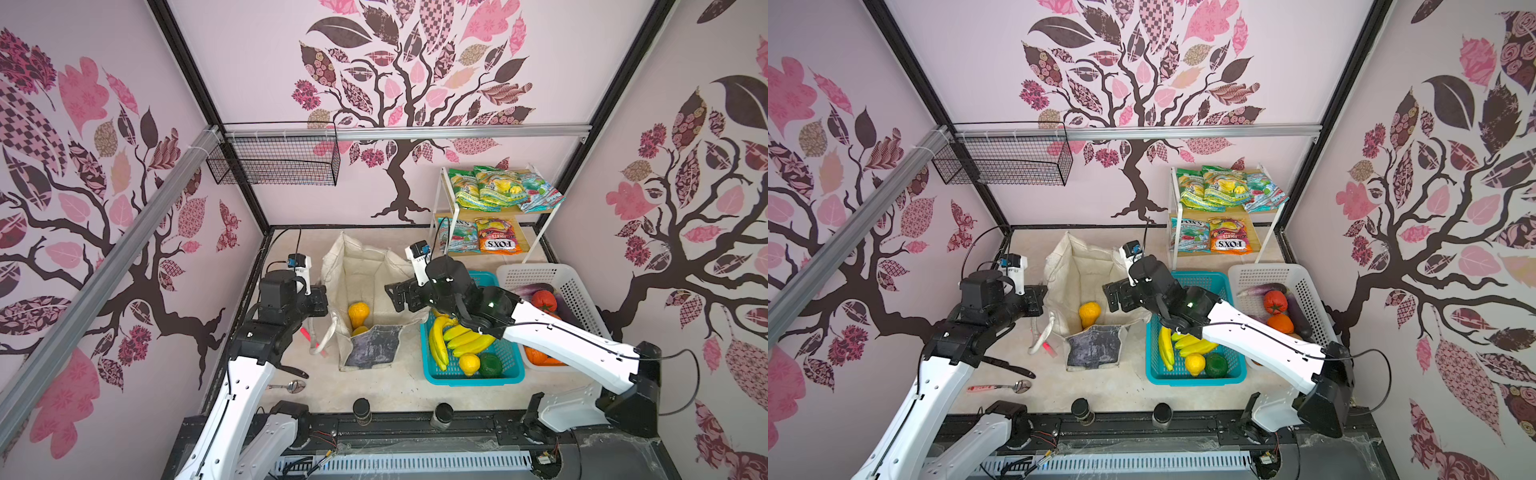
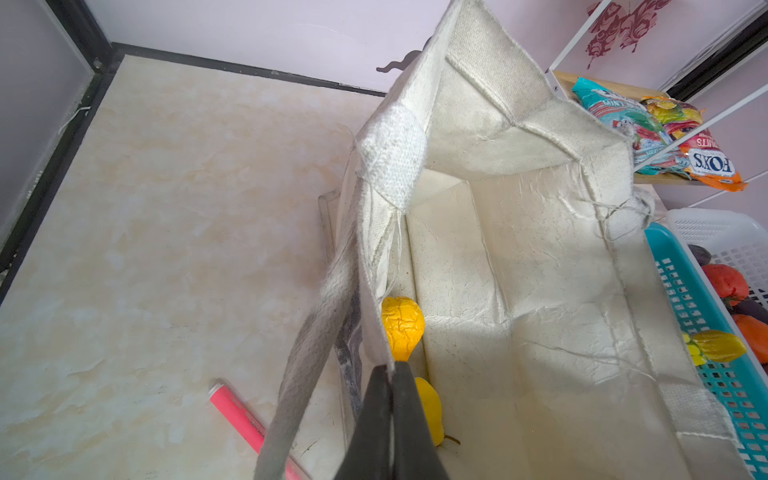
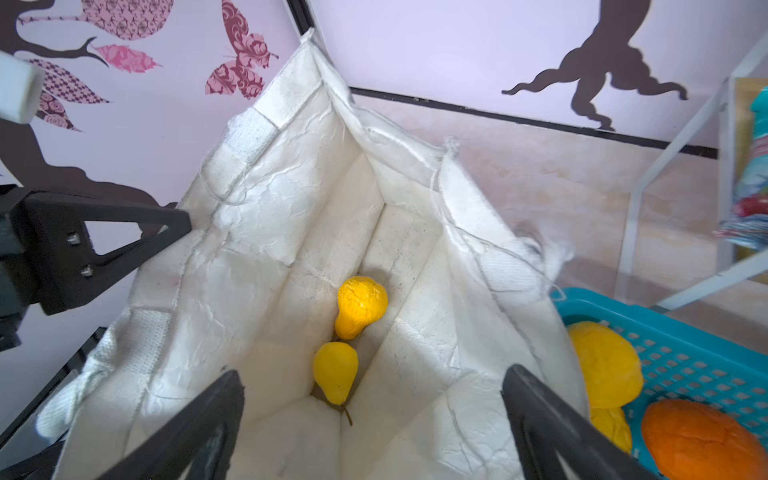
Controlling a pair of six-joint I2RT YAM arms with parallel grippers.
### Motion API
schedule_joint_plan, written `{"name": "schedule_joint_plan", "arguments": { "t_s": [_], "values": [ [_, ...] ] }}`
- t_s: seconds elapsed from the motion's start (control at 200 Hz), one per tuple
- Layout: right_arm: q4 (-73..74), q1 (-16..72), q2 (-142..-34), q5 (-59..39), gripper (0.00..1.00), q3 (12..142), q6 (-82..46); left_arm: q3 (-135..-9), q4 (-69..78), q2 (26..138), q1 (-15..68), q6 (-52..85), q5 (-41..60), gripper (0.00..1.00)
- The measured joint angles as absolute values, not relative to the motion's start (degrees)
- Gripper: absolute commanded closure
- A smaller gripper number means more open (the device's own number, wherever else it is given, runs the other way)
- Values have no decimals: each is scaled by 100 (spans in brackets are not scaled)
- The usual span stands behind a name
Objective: Place the food into the grocery bag and tie it
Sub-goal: 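Withdraw the right gripper from the bag back over the teal basket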
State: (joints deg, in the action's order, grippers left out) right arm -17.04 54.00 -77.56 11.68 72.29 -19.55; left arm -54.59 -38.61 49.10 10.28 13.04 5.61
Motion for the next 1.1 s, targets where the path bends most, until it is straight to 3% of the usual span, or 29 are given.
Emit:
{"name": "schedule_joint_plan", "arguments": {
  "t_s": [0.265, 0.485, 0.65, 1.1],
  "values": [
    [-1044, 4327, -6340, 952, 0, 5537, -2486, -5459, -3859, 4912, 1028, 1306, 567, 100],
    [-1017, 3642, -5677, 950, 0, 5043, -2825, -5459, -3854, 4941, 1028, 1306, 609, 100],
    [-956, 3052, -5767, 558, 0, 4797, -3055, -5459, -3850, 4950, 1028, 1306, 607, 100],
    [-45, 2773, -6928, -327, 0, 4504, -3675, -5459, -3841, 4954, 1028, 1308, 523, 100]
  ]
}}
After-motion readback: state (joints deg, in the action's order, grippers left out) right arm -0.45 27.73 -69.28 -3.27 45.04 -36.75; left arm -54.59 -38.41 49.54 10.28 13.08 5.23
